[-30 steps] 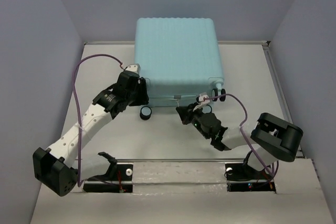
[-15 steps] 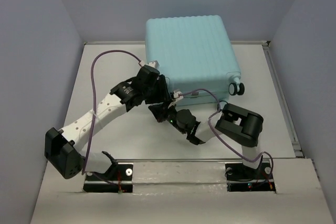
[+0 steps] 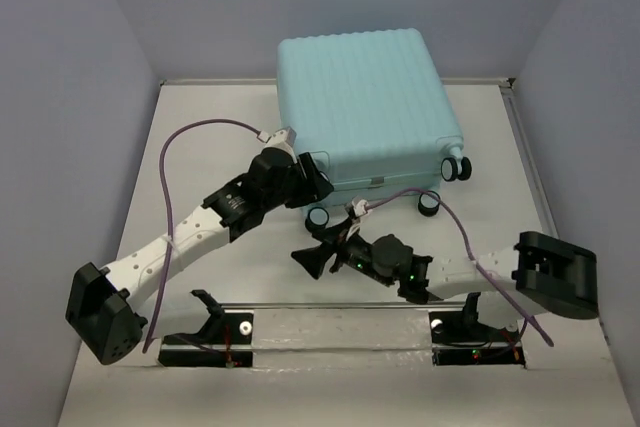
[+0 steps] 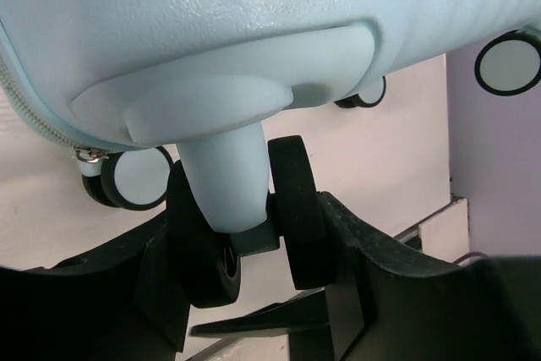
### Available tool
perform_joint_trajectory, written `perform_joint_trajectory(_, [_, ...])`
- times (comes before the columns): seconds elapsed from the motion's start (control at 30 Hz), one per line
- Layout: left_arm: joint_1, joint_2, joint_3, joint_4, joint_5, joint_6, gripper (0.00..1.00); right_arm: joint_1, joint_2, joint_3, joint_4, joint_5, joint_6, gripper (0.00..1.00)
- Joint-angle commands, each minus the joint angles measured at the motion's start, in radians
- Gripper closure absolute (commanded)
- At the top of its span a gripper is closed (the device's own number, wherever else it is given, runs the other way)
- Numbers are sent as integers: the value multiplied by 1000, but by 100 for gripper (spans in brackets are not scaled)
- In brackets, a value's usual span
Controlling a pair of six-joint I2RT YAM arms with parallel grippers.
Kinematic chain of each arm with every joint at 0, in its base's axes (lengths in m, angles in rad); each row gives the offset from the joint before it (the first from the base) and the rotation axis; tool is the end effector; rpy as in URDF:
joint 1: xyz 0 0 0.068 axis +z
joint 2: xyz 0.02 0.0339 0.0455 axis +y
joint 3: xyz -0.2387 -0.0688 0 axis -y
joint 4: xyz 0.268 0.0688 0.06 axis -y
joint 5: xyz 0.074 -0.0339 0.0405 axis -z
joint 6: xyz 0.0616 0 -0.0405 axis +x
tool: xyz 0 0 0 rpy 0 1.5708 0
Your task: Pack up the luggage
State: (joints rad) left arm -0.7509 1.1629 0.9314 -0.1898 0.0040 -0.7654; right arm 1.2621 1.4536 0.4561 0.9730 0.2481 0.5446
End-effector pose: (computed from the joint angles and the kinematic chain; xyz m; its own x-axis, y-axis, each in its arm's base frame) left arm 0.2365 -0.2210 0.2741 -0.6901 -0.3036 -0.6569 0.2868 0.7187 -0.6334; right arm 0.1121 0.3017 0.1547 -0.4462 0.2538 -0.8582 -0.7223 0.4640 0.5128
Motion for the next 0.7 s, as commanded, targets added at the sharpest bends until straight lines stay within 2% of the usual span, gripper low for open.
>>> perform_joint_trajectory(0.0, [-45,-88,-2,458,157,20,44,-38,-227,1,-402,111,-96,2])
perform_joint_trajectory(0.03, [-44,-88,-5,463,154,18,30,-50,-258,15,-428,112,-103,0])
perform_joint_trajectory(0.17, [-44,-98,-22,466,136,17,1,-99,-318,88,-502,123,-155,0])
perform_joint_trajectory(0.37, [-44,-118,-35,475,117,2,1,-182,-277,173,-441,77,-161,0])
perform_joint_trajectory(0.67, [-44,-175,-100,487,51,-49,1,-251,-134,245,-191,34,-141,4])
